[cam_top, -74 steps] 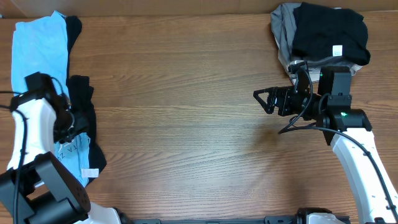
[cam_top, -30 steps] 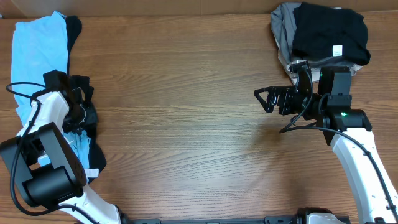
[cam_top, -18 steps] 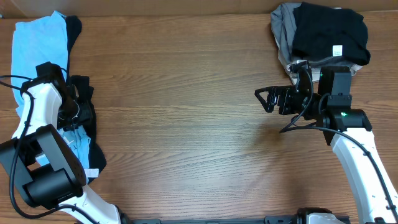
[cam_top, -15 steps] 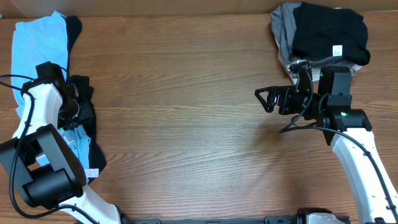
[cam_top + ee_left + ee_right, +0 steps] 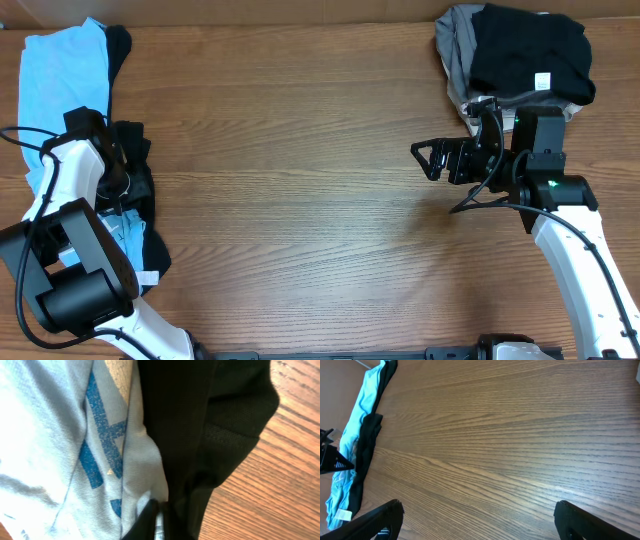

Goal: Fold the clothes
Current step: 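Grasp the light-blue T-shirt edge with the left gripper, then lift the T-shirt up with the left gripper toward the right gripper, then grasp the hanging T-shirt with the right gripper and spread it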

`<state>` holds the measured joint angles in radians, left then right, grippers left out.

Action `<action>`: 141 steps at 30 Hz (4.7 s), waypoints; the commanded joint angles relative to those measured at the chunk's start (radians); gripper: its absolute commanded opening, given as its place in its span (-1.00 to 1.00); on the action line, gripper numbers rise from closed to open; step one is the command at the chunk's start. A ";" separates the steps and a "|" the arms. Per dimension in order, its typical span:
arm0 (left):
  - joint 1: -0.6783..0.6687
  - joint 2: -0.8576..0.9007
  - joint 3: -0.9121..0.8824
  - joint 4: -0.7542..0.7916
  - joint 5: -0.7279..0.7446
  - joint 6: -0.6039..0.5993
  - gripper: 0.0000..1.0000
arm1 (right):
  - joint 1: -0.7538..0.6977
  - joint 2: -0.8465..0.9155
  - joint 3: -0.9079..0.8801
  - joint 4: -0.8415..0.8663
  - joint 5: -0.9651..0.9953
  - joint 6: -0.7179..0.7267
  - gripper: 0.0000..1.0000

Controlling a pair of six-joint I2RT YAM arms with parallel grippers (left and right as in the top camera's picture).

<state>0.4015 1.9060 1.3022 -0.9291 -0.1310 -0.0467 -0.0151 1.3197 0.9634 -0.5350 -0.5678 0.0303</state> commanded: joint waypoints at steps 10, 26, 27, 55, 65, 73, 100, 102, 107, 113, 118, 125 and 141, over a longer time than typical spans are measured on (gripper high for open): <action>0.006 -0.006 -0.011 0.016 -0.051 -0.009 -0.29 | 0.003 0.001 0.011 0.006 0.010 -0.002 1.00; 0.006 0.016 0.018 -0.039 -0.056 -0.047 -0.92 | 0.003 0.001 0.011 0.006 0.028 -0.002 1.00; 0.006 0.015 0.037 -0.058 -0.050 -0.047 -0.92 | 0.003 0.001 0.011 0.006 0.028 -0.002 1.00; -0.452 0.010 1.610 -0.425 0.578 -0.132 -0.92 | 0.018 -0.098 0.074 0.065 -0.237 0.089 0.64; -0.603 0.010 1.629 -0.124 0.623 -0.248 -0.92 | 0.132 -0.098 0.074 0.209 -0.225 0.154 0.65; -0.658 0.010 1.629 -0.034 0.622 -0.276 -0.92 | 0.286 -0.050 0.074 0.302 -0.073 0.188 0.70; -0.673 0.010 1.629 0.002 0.650 -0.321 -0.92 | 0.753 0.193 0.074 0.501 0.713 0.377 0.78; -0.673 0.010 1.629 0.002 0.649 -0.321 -0.92 | 0.762 0.196 0.074 0.533 0.709 0.389 0.79; -0.673 0.010 1.628 0.002 0.646 -0.320 -0.92 | 0.782 0.196 0.074 0.568 0.710 0.390 0.82; -0.673 0.011 1.628 0.002 0.645 -0.320 -0.92 | 0.784 0.210 0.074 0.571 0.735 0.394 0.42; -0.652 0.009 1.629 -0.021 0.618 -0.316 -0.92 | 0.772 0.181 0.074 0.440 0.866 0.436 -0.93; -0.531 -0.010 1.629 -0.098 0.475 -0.275 -0.92 | 0.706 -0.078 0.135 0.121 0.917 0.398 -0.93; -0.330 -0.156 1.629 -0.275 0.330 -0.143 -0.91 | 0.399 -0.284 0.901 -0.602 0.816 0.167 -0.93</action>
<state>0.0521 1.8614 2.9067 -1.2240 0.2703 -0.2562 0.4080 1.0336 1.7500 -1.1019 0.2379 0.2527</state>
